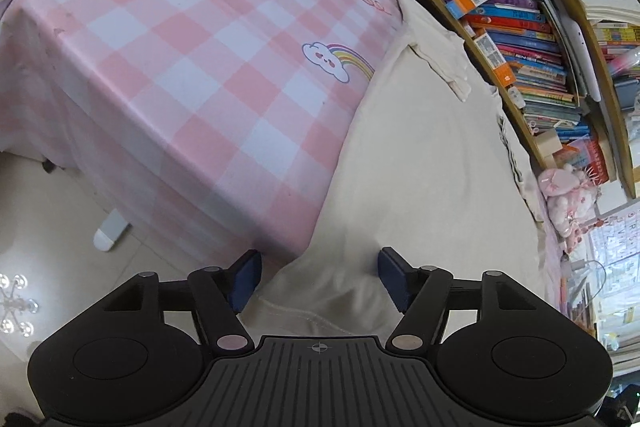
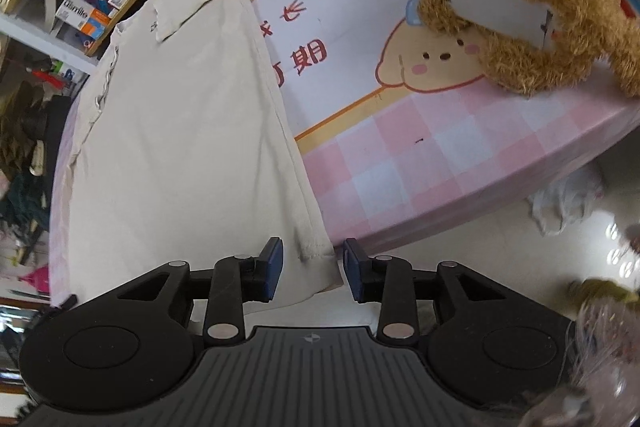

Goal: Fold clothes
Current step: 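Lift the hem with both grippers and carry it toward the collar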

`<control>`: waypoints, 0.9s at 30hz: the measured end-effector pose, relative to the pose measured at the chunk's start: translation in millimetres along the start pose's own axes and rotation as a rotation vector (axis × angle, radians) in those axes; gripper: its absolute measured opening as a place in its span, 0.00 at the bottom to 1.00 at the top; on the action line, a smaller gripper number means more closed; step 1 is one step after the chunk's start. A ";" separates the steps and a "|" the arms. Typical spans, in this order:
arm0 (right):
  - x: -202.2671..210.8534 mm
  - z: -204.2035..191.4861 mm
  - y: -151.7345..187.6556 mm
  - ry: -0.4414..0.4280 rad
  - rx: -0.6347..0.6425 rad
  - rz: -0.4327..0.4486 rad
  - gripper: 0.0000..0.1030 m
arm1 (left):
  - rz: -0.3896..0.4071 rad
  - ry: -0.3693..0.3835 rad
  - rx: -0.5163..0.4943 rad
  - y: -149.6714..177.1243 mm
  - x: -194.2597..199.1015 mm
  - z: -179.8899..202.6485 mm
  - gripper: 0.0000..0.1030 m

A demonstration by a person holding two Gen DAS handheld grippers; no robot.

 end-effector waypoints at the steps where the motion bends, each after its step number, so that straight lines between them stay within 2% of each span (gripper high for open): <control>1: -0.1 1.1 -1.7 -0.014 -0.013 -0.012 0.35 | -0.002 0.003 -0.002 0.2 0.9 -0.1 0.64; 4: -0.3 3.3 -7.7 -0.057 -0.049 -0.045 0.44 | -0.006 0.011 -0.010 0.9 3.7 -0.3 0.63; 7: -2.7 4.8 -12.3 -0.064 -0.081 -0.074 0.44 | -0.011 0.018 -0.017 1.5 6.5 -0.6 0.61; 9: -5.6 7.9 -14.6 -0.069 -0.104 -0.088 0.44 | -0.014 0.024 -0.022 1.9 8.4 -0.8 0.57; 10: -7.1 9.4 -15.8 -0.071 -0.115 -0.095 0.44 | -0.016 0.026 -0.024 2.1 9.3 -0.8 0.48; 12: -10.0 12.6 -18.0 -0.076 -0.137 -0.109 0.44 | -0.019 0.032 -0.029 2.6 11.2 -1.0 0.39; 16: -15.7 18.7 -22.6 -0.086 -0.182 -0.137 0.44 | -0.032 0.025 -0.038 2.2 12.4 -1.3 0.39; 19: -16.6 22.7 -21.8 -0.089 -0.202 -0.135 0.39 | -0.054 0.023 -0.056 3.0 9.9 0.1 0.39; 21: -15.2 22.5 -17.8 -0.096 -0.189 -0.124 0.32 | -0.077 0.027 -0.073 4.3 7.7 1.9 0.40; 23: -14.4 22.4 -13.5 -0.118 -0.175 -0.119 0.20 | -0.100 0.028 -0.095 5.9 4.9 3.7 0.41; 27: -12.6 18.2 -7.8 -0.125 -0.115 -0.102 0.08 | -0.123 0.045 -0.126 7.2 3.0 5.4 0.38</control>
Point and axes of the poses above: each gripper's, at about its wrist camera, not at the fingertips, and x roughly against the way its jaws point, z to its right, y to its underside, the point moved 2 cm from there along -x, roughly the way its jaws point, and after that the axes turned 15 degrees about -z, right-handed, at the moved point
